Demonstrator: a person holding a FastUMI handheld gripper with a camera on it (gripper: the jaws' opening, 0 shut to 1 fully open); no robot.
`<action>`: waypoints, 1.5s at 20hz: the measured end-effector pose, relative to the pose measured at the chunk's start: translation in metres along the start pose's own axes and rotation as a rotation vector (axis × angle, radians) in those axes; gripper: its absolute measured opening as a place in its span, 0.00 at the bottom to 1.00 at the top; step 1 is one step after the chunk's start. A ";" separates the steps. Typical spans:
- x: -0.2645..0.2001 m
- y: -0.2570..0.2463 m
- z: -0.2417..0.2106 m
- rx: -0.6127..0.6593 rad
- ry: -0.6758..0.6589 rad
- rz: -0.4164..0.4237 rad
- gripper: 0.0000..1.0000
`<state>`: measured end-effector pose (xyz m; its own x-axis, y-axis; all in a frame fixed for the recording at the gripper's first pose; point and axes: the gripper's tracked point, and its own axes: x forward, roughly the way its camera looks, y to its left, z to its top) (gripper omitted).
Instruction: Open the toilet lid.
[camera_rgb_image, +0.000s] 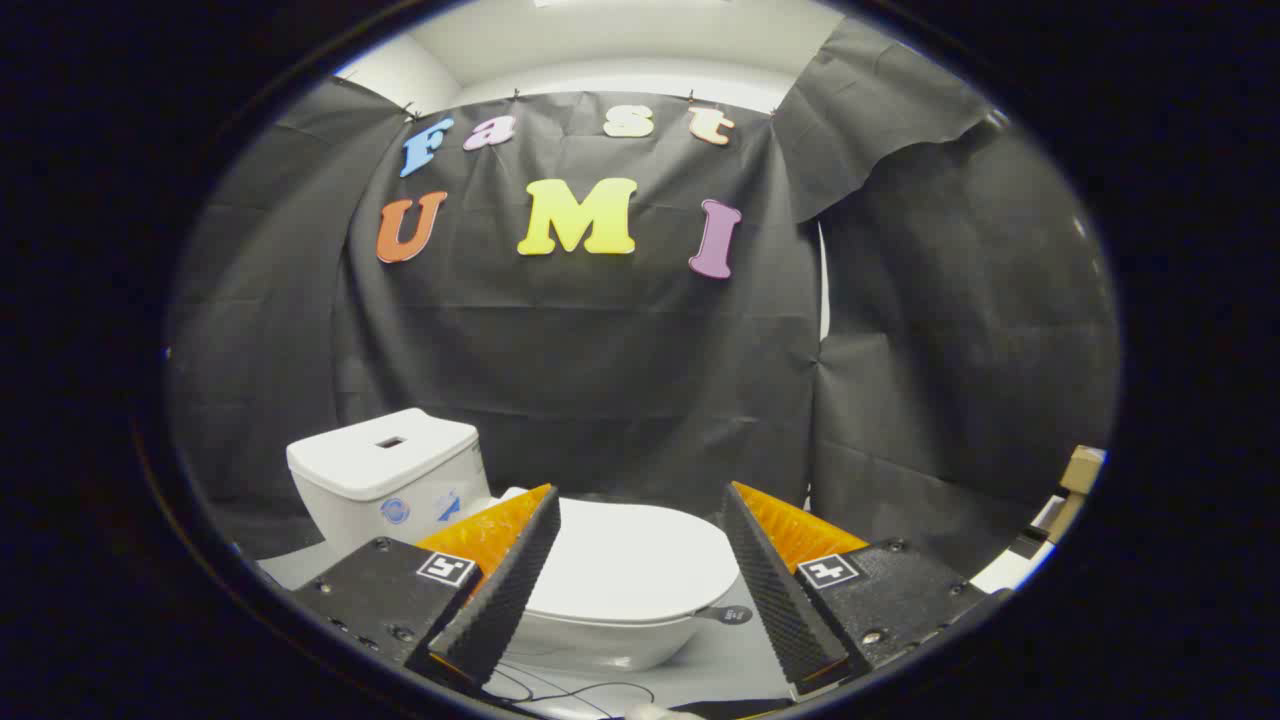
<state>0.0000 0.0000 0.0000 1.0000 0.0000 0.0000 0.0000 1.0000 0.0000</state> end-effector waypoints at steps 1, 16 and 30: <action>0.000 0.000 -0.001 -0.004 0.002 0.000 1.00; 0.006 0.006 -0.004 0.000 0.007 0.033 1.00; 0.116 -0.068 -0.083 0.264 0.191 0.067 1.00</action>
<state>0.1164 -0.0678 -0.0825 0.9797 0.0911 -0.1784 -0.0412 0.9632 0.2656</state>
